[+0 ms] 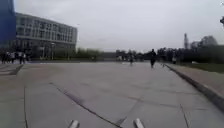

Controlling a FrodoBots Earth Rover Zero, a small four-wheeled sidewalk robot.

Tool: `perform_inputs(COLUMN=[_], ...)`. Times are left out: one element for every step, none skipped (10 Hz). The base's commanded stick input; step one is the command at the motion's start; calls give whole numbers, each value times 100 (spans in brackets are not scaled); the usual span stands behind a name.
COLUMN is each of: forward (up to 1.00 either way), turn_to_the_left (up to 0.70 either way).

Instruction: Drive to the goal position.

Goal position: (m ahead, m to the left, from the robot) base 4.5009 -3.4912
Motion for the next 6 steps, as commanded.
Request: perform_inputs(forward=[77,77,77,77,77,77], turn_to_the_left=[-3,-3,-3,-3,-3,-4])
